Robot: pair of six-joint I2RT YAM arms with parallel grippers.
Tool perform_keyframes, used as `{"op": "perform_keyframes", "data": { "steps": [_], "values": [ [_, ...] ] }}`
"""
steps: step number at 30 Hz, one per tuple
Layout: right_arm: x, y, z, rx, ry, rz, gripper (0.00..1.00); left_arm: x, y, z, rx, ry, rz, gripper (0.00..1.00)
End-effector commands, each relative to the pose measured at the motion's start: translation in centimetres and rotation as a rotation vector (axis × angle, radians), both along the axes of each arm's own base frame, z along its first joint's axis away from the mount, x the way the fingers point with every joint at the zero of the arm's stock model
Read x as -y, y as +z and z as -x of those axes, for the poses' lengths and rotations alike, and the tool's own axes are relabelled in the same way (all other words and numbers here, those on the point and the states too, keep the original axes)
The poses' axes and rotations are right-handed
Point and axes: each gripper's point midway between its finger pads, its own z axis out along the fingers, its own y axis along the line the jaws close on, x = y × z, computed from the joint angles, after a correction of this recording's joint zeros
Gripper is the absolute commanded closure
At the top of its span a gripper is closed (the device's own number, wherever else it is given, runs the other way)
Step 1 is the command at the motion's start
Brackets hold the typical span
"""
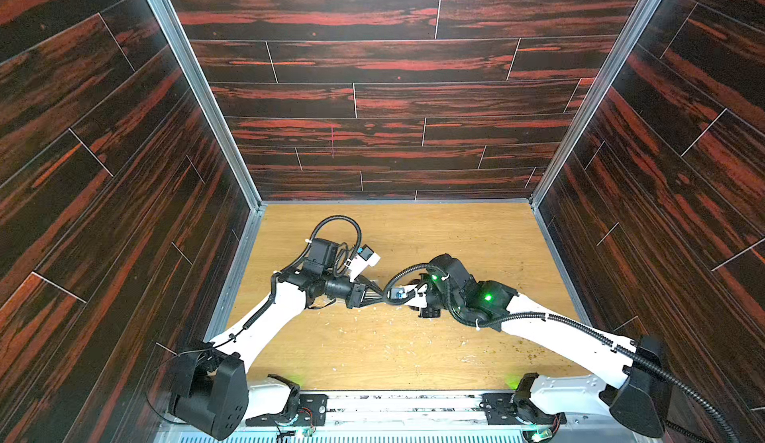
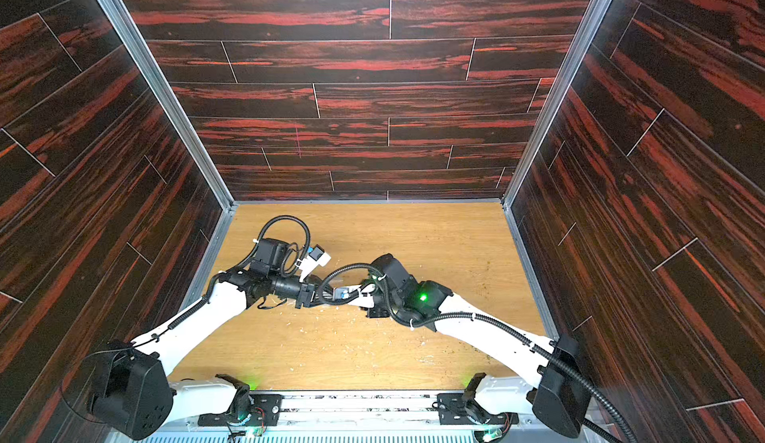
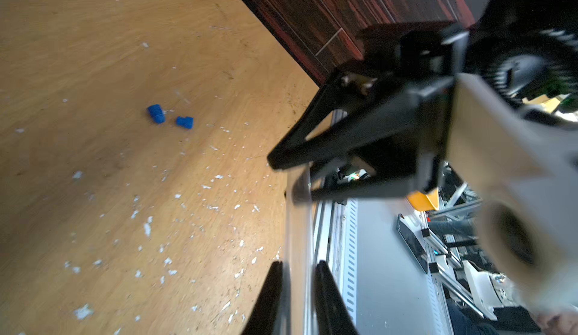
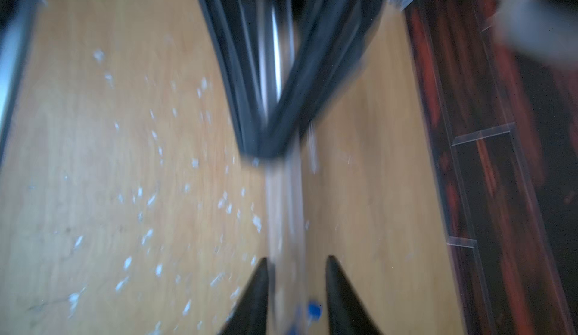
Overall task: Insert stoppers into test tubes
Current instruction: Insert the stopper into the test tube.
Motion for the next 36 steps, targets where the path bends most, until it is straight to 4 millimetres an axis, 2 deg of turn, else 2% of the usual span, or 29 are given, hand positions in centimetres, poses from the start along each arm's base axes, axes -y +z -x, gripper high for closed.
{"op": "perform_keyframes", "data": {
  "steps": [1,6,10,14,21,26,31,36],
  "values": [
    [-1.1,0.8,-0.1,0.006,0.029,-0.029,0.54,0.0,0.2,0.1,0.025,-0.017,0.02,0.92],
    [-0.7,0.7,0.3,-0.023,0.024,-0.024,0.47,-0.5,0.5,-0.1,0.036,0.003,0.023,0.92],
    [-0.5,1.5,0.8,-0.048,0.024,-0.056,0.46,-1.2,0.6,-0.6,0.043,0.034,0.026,0.92],
    [-0.1,3.8,0.9,-0.075,0.023,-0.147,0.46,-1.8,0.8,-1.2,0.053,0.065,0.033,0.92],
    [2.2,8.2,0.7,-0.117,-0.001,-0.35,0.45,-3.2,1.5,-2.6,0.069,0.14,0.049,0.91],
    [3.7,10.0,0.2,-0.135,-0.04,-0.494,0.47,-3.9,2.5,-3.2,0.081,0.176,0.074,0.91],
    [4.8,10.6,-0.6,-0.137,-0.069,-0.674,0.48,-4.4,4.1,-4.2,0.065,0.219,0.111,0.92],
    [5.2,9.9,-0.7,-0.117,-0.018,-0.812,0.5,-4.5,5.7,-5.1,0.054,0.254,0.152,0.92]
  ]
}}
